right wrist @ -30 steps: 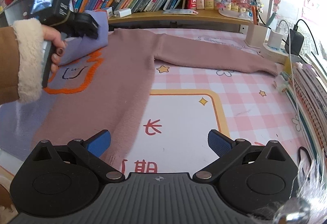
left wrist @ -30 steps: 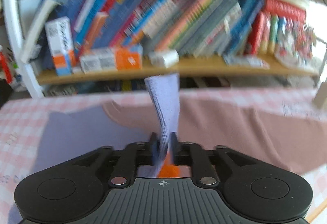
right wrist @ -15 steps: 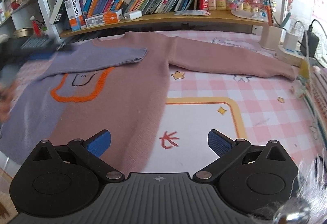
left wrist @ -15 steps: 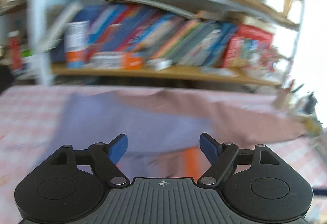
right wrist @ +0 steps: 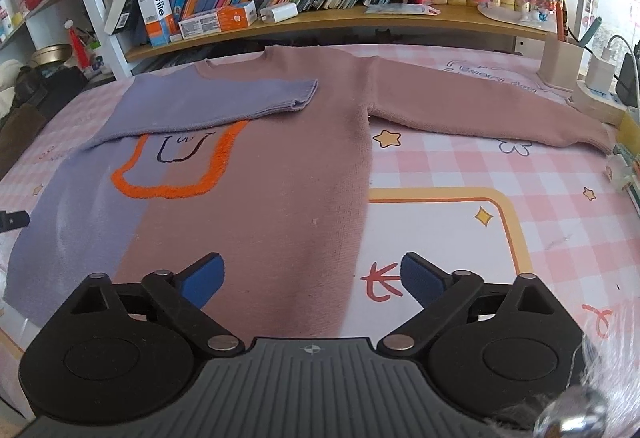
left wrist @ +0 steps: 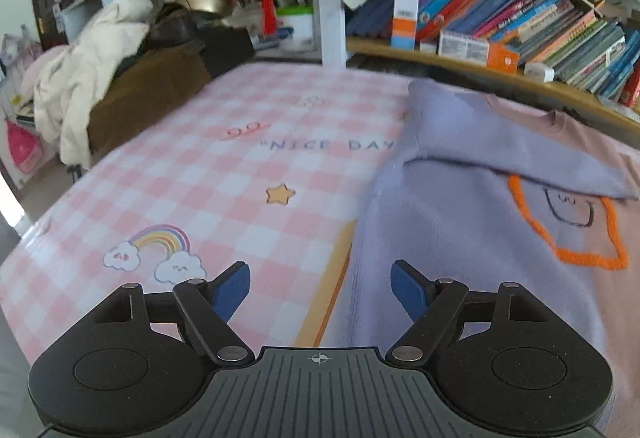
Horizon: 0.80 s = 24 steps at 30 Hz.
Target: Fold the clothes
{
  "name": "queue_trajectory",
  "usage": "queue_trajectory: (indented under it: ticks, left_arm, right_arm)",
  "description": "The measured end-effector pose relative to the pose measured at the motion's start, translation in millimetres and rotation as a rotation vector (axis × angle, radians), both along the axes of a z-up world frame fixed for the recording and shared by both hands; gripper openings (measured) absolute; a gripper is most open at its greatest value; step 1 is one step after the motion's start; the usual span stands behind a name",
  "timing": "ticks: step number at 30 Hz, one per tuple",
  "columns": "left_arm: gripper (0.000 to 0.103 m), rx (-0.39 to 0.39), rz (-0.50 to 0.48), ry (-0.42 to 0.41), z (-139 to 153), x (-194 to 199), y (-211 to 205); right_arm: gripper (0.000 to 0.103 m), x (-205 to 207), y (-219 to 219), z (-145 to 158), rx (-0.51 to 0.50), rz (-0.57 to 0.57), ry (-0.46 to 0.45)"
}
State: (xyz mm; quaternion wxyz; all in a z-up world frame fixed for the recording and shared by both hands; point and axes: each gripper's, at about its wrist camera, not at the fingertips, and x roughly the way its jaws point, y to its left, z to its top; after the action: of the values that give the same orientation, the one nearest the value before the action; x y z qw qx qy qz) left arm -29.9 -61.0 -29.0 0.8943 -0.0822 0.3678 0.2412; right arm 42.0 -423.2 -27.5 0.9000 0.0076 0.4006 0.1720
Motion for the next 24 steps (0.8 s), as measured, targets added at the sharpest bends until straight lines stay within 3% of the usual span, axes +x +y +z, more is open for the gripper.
queue_trajectory:
  ticks: [7,12,15,17,18,21,22,24]
  left_arm:
    - [0.08,-0.051,-0.055,0.025,-12.4,12.4,10.1]
    - [0.078,-0.078,-0.104,0.023,-15.4,19.8,9.9]
    - [0.059,-0.089,-0.139,0.018,-13.2,25.1,11.1]
    - [0.031,-0.111,-0.16,0.009,-11.0,27.2,12.0]
    - [0.025,-0.134,-0.172,0.004,-10.0,27.8,12.8]
    - [0.015,-0.2,-0.17,-0.005,-8.8,28.3,18.6]
    - [0.007,-0.221,-0.159,-0.013,-8.2,27.2,22.6]
    - [0.005,-0.266,-0.142,-0.034,-7.0,23.3,32.4]
  right_arm:
    - [0.083,-4.2,-3.3,-0.6,-0.037,-0.104,0.031]
    - [0.057,-8.1,-5.1,-4.8,-0.04,-0.161,0.074]
    - [0.041,-9.8,-4.7,-6.4,-0.027,-0.18,0.093]
    - [0.033,-10.6,-3.2,-7.0,-0.016,-0.185,0.103]
    - [0.023,-10.8,-1.6,-7.1,-0.011,-0.185,0.107]
    - [0.016,-10.6,4.9,-6.8,-0.006,-0.182,0.111]
    - [0.015,-10.6,6.9,-6.5,-0.006,-0.183,0.111]
    - [0.013,-10.0,11.6,-5.8,-0.009,-0.182,0.109]
